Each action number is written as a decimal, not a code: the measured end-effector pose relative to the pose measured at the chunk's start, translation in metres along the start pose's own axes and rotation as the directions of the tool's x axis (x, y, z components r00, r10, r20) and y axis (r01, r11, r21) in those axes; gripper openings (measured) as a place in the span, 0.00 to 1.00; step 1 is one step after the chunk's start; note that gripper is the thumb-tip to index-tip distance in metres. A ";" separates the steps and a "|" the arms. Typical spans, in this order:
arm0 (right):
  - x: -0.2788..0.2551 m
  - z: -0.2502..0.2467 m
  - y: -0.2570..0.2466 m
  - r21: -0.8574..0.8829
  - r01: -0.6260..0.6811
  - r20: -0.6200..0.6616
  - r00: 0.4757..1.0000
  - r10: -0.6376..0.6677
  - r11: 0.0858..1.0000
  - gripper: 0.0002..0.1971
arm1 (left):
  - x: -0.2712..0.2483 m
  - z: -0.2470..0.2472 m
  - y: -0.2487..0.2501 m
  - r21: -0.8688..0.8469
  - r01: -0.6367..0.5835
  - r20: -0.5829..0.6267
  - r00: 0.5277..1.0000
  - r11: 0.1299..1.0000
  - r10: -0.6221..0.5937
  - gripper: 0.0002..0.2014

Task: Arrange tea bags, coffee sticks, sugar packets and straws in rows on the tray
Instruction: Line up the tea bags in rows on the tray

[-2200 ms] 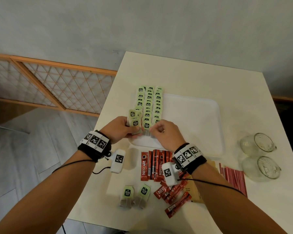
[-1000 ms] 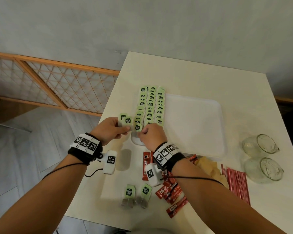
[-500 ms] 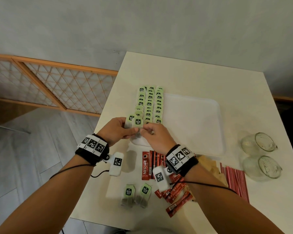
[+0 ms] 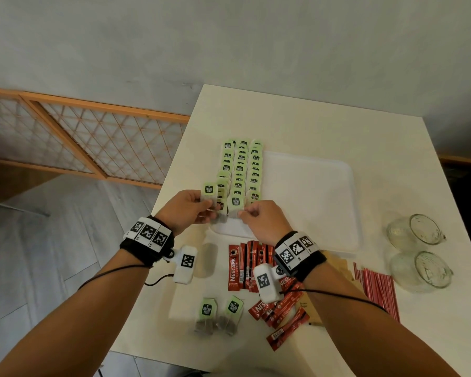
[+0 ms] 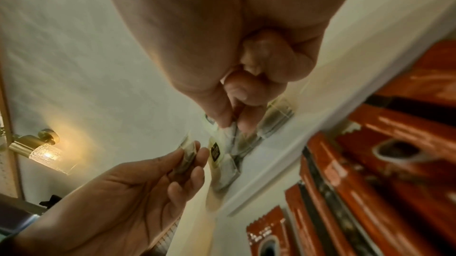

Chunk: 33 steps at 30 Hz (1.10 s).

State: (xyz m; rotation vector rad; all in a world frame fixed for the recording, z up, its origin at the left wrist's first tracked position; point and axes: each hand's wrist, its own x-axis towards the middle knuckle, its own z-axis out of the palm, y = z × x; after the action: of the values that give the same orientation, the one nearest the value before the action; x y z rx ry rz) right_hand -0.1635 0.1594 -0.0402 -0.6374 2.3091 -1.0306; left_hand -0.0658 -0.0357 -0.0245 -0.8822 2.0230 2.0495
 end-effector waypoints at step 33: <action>-0.016 0.010 -0.002 0.053 0.124 0.037 0.991 -0.126 0.991 0.14 | -0.008 0.020 -0.007 0.193 -0.167 0.080 0.985 0.967 0.154 0.02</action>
State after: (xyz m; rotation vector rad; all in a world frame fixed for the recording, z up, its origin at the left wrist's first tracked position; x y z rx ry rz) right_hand -0.1452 0.1625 -0.0403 -0.7836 2.2242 -1.1188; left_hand -0.0618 -0.0136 -0.0278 -0.6263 2.2816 1.8791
